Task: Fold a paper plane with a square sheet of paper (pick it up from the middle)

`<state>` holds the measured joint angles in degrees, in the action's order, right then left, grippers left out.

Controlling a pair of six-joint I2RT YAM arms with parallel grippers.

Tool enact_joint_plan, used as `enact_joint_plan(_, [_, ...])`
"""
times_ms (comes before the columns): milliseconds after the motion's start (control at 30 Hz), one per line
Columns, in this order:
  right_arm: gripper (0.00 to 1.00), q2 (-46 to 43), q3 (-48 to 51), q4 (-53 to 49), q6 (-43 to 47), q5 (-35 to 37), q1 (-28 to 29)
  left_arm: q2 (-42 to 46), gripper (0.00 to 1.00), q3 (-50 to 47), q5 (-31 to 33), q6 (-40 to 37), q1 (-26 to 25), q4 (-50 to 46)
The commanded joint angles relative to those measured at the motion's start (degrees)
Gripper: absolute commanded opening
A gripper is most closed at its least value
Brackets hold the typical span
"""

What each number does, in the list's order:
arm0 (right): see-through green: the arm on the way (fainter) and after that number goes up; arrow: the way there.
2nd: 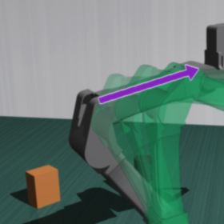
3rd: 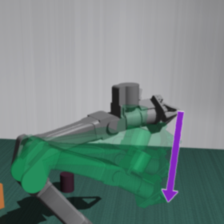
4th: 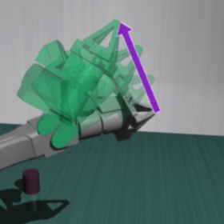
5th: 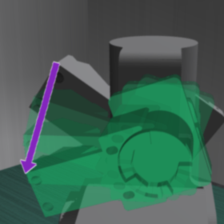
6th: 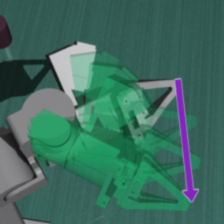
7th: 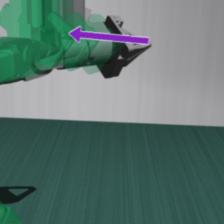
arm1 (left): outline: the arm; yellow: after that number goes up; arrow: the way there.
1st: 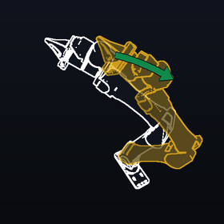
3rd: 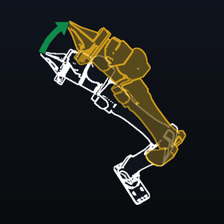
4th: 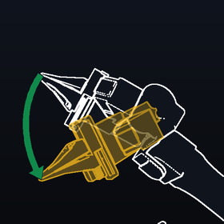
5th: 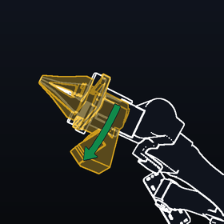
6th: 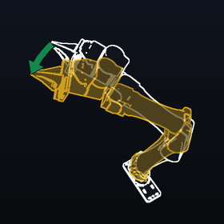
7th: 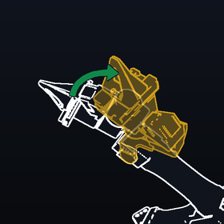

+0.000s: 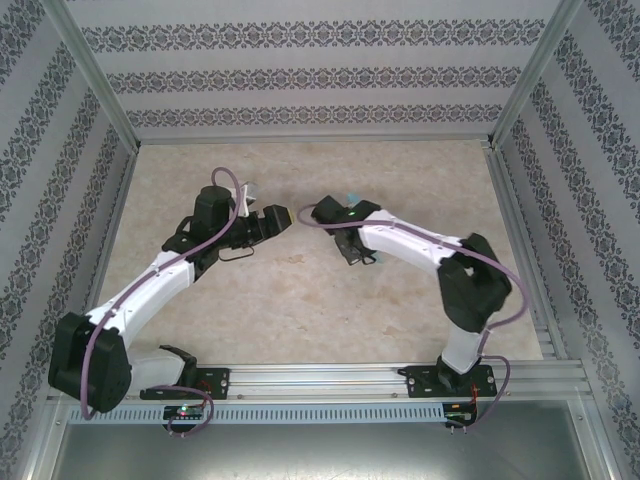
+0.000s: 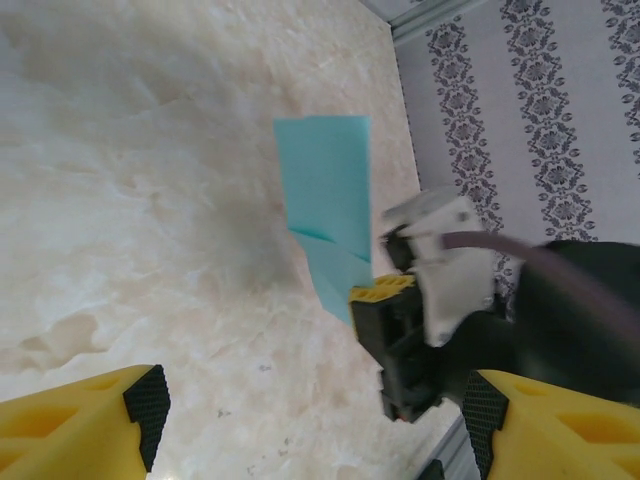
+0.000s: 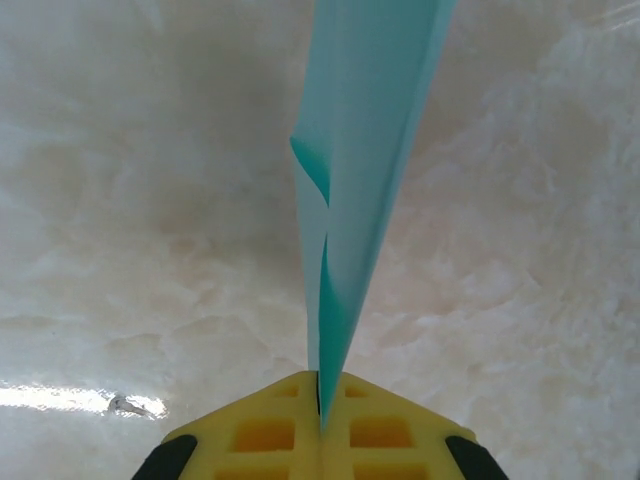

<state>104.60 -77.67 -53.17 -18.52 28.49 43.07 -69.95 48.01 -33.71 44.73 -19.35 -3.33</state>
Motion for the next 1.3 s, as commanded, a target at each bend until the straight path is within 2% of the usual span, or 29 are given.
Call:
enact_joint_plan(0, [0.08, 4.9, -4.0, -5.3, -1.9, 3.5, 3.3, 3.7, 0.80, -2.3, 1.9, -2.7, 1.4, -5.9])
enact_joint_plan(133, [0.14, 10.1, -7.0, -3.2, -2.5, -2.7, 5.9, 6.4, 0.80, -4.1, 0.9, -3.3, 2.0, -8.1])
enact_joint_plan(267, [0.24, 12.0, -6.5, 2.3, -2.9, -10.8, 6.7, 8.5, 0.80, -5.3, -0.1, -3.4, 2.1, -9.1])
enact_joint_plan(467, [0.34, 10.2, -3.4, 11.1, -3.3, -20.8, 6.4, 9.6, 0.80, -5.9, -1.7, -3.4, 2.1, -9.6])
enact_joint_plan(867, [0.52, -5.6, 11.6, 28.6, -5.8, -38.1, -2.2, 7.6, 0.80, -6.0, -4.6, -2.1, 2.2, -5.6])
enact_joint_plan(1100, [0.56, -11.0, 17.4, 31.0, -5.6, -40.1, -7.4, 4.5, 0.80, -5.6, -6.1, -0.9, 1.8, -1.5])
enact_joint_plan(1267, [0.60, -16.4, 22.8, 32.5, -5.1, -42.2, -12.7, -2.8, 0.80, -4.6, -3.4, -1.0, -3.4, 3.1])
